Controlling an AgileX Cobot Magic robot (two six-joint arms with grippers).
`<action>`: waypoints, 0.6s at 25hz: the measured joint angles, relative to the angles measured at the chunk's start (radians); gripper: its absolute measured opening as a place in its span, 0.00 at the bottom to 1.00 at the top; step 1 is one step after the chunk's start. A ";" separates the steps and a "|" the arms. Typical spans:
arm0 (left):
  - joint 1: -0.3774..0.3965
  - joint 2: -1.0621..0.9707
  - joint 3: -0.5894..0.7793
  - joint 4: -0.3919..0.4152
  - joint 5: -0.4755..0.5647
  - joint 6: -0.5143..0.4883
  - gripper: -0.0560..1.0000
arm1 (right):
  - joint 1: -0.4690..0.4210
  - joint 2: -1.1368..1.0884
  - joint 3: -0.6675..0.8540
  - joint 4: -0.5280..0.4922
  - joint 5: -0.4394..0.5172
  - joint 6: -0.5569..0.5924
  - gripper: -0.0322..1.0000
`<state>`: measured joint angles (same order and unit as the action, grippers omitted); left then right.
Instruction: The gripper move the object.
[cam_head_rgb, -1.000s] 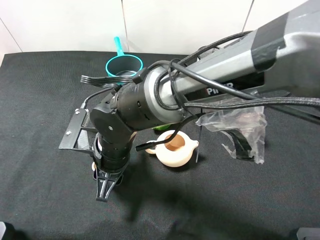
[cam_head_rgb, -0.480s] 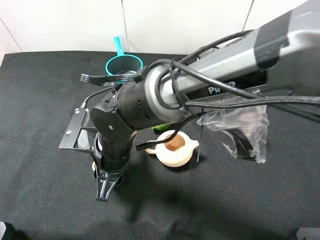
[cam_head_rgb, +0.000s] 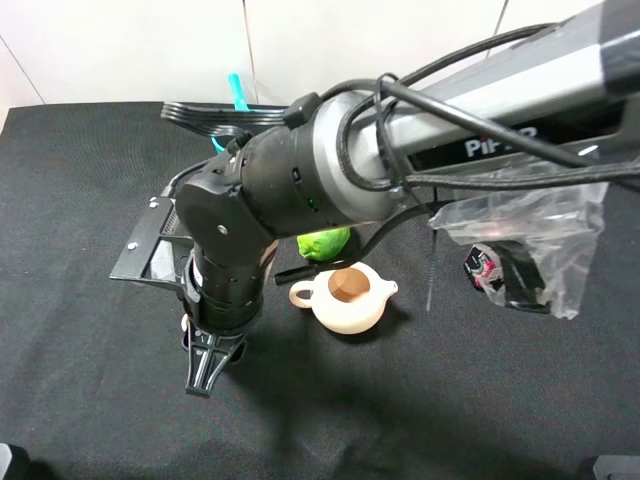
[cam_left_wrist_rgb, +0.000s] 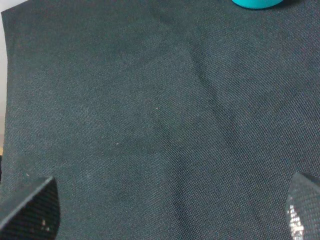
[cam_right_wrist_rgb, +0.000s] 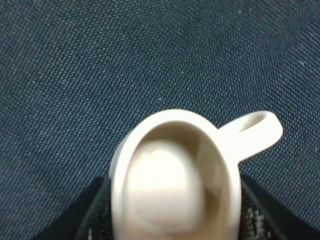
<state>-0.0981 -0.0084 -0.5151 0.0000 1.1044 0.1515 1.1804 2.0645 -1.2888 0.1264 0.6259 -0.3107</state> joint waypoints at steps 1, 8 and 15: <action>0.000 0.000 0.000 0.000 0.000 0.000 0.96 | 0.000 -0.006 0.000 0.000 0.003 0.003 0.39; 0.000 0.000 0.000 0.000 0.000 0.000 0.96 | 0.000 -0.060 0.000 0.000 0.028 0.046 0.39; 0.000 0.000 0.000 0.000 0.000 0.000 0.96 | 0.000 -0.093 -0.027 0.000 0.118 0.112 0.39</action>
<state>-0.0981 -0.0084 -0.5151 0.0000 1.1044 0.1515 1.1804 1.9718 -1.3160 0.1264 0.7442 -0.1992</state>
